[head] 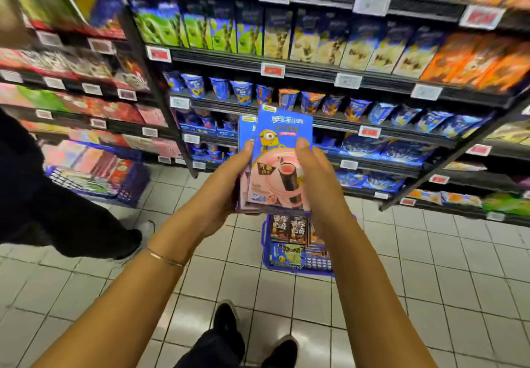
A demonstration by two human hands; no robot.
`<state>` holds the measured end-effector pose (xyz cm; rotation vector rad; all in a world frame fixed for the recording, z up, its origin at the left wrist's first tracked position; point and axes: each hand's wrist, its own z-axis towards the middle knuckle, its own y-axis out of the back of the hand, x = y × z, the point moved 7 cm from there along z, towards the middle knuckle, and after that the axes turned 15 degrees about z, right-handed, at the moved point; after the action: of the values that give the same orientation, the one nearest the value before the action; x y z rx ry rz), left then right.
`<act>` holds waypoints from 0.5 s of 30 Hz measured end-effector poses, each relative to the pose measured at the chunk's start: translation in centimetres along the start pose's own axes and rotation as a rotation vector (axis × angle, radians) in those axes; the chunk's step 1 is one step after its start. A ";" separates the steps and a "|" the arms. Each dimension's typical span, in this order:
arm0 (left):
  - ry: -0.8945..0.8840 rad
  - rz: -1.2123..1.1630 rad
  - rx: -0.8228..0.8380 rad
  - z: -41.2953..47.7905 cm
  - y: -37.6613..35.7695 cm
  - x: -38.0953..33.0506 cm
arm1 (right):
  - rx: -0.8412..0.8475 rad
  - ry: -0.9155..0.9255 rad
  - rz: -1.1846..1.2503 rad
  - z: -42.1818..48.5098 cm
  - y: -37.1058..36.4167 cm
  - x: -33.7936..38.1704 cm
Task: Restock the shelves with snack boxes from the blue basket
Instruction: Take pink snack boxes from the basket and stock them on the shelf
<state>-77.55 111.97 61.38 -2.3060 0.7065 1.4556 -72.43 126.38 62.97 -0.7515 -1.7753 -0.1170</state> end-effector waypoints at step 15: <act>-0.297 -0.021 -0.119 4.0 11.5 -11.1 | 0.050 0.244 -0.124 4.6 -11.5 9.3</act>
<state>-90.98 107.17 69.55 -2.1051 0.5212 1.8229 -83.84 123.28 72.99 -0.5654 -1.5846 -0.2366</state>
